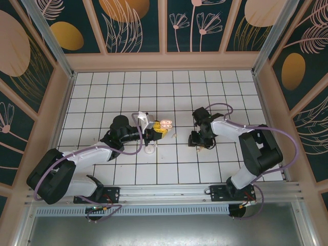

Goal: Insert wireless bluetooth earbuds into charging case

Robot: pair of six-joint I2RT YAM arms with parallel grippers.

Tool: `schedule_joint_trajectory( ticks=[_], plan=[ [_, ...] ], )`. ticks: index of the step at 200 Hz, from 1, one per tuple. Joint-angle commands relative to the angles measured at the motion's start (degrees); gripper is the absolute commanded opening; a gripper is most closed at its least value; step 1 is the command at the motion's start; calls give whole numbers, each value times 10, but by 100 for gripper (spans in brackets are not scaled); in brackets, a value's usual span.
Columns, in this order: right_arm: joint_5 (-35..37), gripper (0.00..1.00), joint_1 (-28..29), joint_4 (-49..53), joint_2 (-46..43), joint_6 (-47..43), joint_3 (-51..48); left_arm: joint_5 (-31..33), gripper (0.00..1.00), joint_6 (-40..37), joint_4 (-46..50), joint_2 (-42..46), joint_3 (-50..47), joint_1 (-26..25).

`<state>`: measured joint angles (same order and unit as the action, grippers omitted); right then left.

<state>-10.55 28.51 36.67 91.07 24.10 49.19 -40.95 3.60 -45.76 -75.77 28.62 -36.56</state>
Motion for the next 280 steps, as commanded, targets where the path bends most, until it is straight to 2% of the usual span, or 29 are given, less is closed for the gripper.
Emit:
schedule_joint_trajectory(
  ticks=[1,96,138,181,280],
  plan=[
    [-2,50,13,42,-14,21,-16,4,19,-11,1,9,12,-3],
    [-34,49,55,48,-50,67,-35,1,19,-11,2,11,12,-3],
    [26,49,44,97,-58,62,14,0,19,-11,3,11,13,-3],
    [40,44,37,112,-33,44,45,4,18,-15,8,16,13,-2],
    [37,34,38,94,4,38,27,4,18,-18,13,14,13,-2]
  ],
)
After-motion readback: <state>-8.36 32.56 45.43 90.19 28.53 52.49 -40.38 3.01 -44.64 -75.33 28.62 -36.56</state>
